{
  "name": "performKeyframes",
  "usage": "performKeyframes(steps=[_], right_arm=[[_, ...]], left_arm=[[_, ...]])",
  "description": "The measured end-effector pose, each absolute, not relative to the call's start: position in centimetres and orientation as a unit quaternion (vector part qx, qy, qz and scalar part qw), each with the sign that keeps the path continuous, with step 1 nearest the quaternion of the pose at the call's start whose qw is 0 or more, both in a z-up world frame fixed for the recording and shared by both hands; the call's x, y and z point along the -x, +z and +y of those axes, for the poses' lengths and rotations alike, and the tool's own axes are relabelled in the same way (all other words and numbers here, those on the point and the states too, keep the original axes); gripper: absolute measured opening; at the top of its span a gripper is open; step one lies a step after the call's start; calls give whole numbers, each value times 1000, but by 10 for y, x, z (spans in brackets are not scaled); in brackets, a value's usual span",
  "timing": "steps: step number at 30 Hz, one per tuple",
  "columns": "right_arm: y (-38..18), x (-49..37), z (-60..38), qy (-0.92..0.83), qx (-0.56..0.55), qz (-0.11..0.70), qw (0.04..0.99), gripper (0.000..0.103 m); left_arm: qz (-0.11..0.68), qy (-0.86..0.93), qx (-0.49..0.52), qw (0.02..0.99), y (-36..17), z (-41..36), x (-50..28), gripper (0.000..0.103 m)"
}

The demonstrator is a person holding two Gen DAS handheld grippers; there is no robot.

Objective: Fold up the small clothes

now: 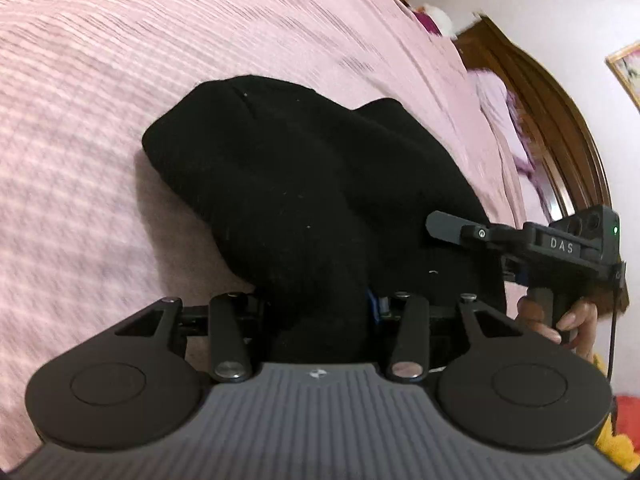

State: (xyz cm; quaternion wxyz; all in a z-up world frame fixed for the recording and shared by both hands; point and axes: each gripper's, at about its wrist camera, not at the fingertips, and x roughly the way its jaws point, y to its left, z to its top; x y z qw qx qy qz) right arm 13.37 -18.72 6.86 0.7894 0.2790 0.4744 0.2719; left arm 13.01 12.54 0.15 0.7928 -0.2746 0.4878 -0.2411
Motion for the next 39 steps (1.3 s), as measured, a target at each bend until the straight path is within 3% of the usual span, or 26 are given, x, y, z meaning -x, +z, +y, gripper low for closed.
performKeyframes(steps=[9,15,27,34,39], right_arm=[[37,-78,-238,224,-287,485,795,38],[14,-78,-232,205,-269,476,812,46],[47,-94,-225,163,-236,481,828,50],[18,-99,-224,164,-230,478,832,59],[24,-87,-233,173,-233,470,834,60]], left_arm=[[501,-239,227,800,-12,72,-76,50],[489,-205,195,825,-11,41,-56,53],[453,-148,171,863,8,39,-60,53],[468,-134,183,854,-7,44,-73,67],[462,-125,152,865,-2,44,-67,69]])
